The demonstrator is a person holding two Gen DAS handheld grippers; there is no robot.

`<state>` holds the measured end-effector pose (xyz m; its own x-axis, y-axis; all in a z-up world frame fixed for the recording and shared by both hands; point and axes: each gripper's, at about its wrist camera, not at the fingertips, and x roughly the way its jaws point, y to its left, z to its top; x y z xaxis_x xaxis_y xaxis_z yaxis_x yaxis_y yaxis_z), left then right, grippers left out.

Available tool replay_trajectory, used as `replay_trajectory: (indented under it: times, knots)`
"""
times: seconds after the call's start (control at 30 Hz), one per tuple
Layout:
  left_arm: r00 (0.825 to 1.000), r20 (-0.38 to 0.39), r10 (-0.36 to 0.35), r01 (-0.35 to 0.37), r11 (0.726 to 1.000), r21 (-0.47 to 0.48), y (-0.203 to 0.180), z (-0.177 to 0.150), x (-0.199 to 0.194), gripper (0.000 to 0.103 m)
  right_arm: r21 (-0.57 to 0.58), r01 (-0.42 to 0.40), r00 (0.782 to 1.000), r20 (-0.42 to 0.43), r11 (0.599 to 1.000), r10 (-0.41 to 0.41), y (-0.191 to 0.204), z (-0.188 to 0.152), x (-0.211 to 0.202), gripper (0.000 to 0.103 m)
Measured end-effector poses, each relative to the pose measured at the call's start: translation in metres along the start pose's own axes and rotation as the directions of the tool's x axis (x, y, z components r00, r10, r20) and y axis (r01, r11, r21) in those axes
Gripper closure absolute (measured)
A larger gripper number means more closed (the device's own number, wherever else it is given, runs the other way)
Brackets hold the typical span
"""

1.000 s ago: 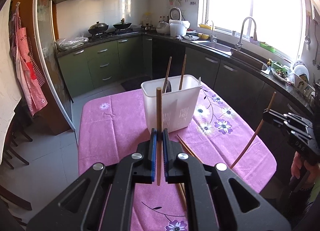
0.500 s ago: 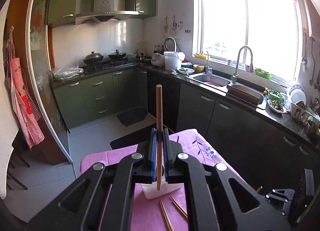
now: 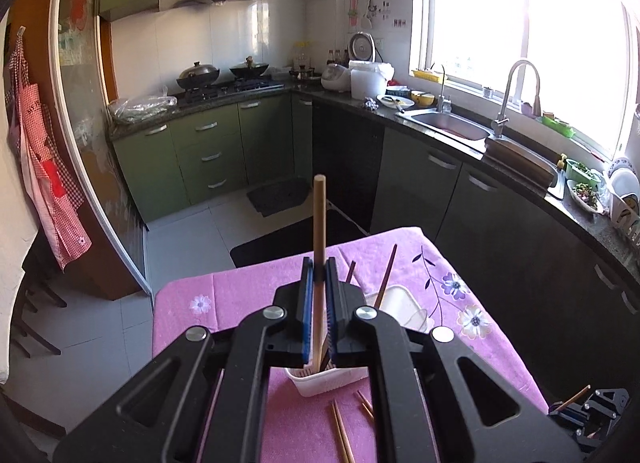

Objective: Organize utensils
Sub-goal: 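Lower the left gripper's chopstick into the white holder and open it, then lower the right gripper's chopstick into the holder and open it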

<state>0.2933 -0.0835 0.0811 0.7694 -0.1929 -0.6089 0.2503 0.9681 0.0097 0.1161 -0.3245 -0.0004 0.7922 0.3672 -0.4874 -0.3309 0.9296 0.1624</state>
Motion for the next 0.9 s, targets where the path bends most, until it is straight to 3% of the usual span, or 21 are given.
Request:
replay_trajectory:
  times: [0.07, 0.2, 0.33, 0.5, 0.6, 0.67, 0.73, 0.9]
  knots:
    - [1.0, -0.022, -0.006, 0.006, 1.0, 0.002, 0.001, -0.007, 0.003, 0.095, -0.002, -0.004, 1.0, -0.005, 1.0, 0.004, 0.001, 0.002, 0.002, 0.097]
    - [1.0, -0.02, -0.02, 0.02, 1.0, 0.005, 0.006, -0.021, -0.009, 0.074, -0.013, -0.017, 1.0, 0.0, 1.0, 0.017, 0.002, 0.014, 0.005, 0.097]
    - [0.999, 0.017, -0.052, 0.052, 0.999, -0.002, 0.011, -0.04, -0.039, 0.069, -0.034, -0.06, 0.996, 0.057, 0.998, 0.062, 0.008, 0.046, -0.001, 0.097]
    - [0.997, 0.068, -0.029, 0.029, 1.0, -0.002, 0.012, -0.079, -0.075, 0.034, -0.062, -0.116, 0.974, 0.188, 0.991, 0.126, 0.022, 0.109, -0.008, 0.097]
    - [0.995, 0.098, 0.014, -0.014, 1.0, 0.002, 0.008, -0.107, -0.089, 0.011, -0.071, -0.106, 0.955, 0.27, 0.992, 0.121, 0.028, 0.147, -0.001, 0.097]
    - [0.99, 0.126, 0.067, -0.067, 0.998, -0.003, 0.007, -0.13, -0.096, 0.009, -0.062, -0.081, 0.946, 0.308, 0.995, 0.096, 0.03, 0.166, 0.01, 0.097]
    - [0.99, 0.121, 0.077, -0.076, 0.997, -0.016, 0.007, -0.146, -0.1, 0.007, -0.048, -0.064, 0.946, 0.316, 0.997, 0.076, 0.028, 0.182, 0.029, 0.097]
    - [0.997, 0.067, 0.03, -0.025, 0.997, -0.068, 0.015, -0.173, -0.095, 0.007, -0.027, -0.005, 0.966, 0.258, 1.0, 0.012, 0.024, 0.193, 0.085, 0.097]
